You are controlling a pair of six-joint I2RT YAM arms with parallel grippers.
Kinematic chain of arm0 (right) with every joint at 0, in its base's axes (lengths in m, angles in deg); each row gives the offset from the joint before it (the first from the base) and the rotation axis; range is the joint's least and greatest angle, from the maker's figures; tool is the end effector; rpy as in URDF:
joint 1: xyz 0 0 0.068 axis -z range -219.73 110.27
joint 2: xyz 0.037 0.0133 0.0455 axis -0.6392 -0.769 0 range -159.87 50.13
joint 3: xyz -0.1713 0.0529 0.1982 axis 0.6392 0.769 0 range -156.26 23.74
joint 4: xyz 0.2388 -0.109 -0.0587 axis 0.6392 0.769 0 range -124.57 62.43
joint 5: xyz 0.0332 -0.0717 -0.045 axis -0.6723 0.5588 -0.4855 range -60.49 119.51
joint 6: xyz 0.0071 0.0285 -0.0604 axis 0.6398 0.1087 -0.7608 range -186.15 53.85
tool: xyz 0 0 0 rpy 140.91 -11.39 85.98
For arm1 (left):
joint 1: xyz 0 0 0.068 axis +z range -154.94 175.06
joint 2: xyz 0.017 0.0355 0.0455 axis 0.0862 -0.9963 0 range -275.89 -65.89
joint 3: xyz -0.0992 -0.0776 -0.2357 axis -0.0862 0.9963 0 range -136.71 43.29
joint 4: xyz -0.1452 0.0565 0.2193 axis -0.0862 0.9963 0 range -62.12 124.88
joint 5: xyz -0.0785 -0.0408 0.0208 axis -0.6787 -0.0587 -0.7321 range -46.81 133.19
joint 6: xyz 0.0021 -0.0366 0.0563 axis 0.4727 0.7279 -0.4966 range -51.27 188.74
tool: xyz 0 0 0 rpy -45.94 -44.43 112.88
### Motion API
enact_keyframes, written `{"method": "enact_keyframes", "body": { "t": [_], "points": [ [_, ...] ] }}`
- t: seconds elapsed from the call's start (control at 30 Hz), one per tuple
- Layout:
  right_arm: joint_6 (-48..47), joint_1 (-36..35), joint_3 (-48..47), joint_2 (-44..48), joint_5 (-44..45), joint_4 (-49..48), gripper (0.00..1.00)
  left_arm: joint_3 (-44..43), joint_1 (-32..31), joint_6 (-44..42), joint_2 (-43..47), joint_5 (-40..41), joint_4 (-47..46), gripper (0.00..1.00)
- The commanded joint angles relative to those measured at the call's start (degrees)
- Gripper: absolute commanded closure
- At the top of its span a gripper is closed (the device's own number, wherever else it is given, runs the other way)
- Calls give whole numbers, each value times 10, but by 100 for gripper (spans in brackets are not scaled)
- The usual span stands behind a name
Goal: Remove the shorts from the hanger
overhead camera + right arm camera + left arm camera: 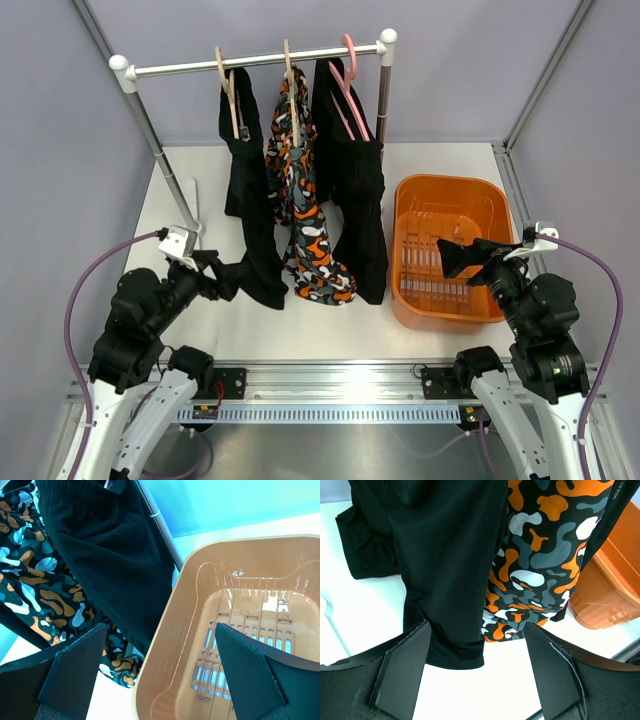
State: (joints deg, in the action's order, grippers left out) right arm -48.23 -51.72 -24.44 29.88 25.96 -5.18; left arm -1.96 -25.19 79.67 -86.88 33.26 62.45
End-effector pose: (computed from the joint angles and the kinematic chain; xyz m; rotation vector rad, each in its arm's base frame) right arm 0.0976 0.0242 0.3712 0.0349 1.6144 0.4542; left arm 0.0998 -0.0465 0.3420 0.2724 1.7592 -0.5468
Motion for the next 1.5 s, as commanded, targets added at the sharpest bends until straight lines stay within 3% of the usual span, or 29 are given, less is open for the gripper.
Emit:
{"method": "enact_keyframes", "body": {
  "t": [0.0,1.47],
  "points": [
    [284,104,63,11,-32,-108,0,31,-11,125,26,193,12,1],
    [187,103,86,80,-61,-115,1,32,-11,123,30,185,9,1]
  ]
}}
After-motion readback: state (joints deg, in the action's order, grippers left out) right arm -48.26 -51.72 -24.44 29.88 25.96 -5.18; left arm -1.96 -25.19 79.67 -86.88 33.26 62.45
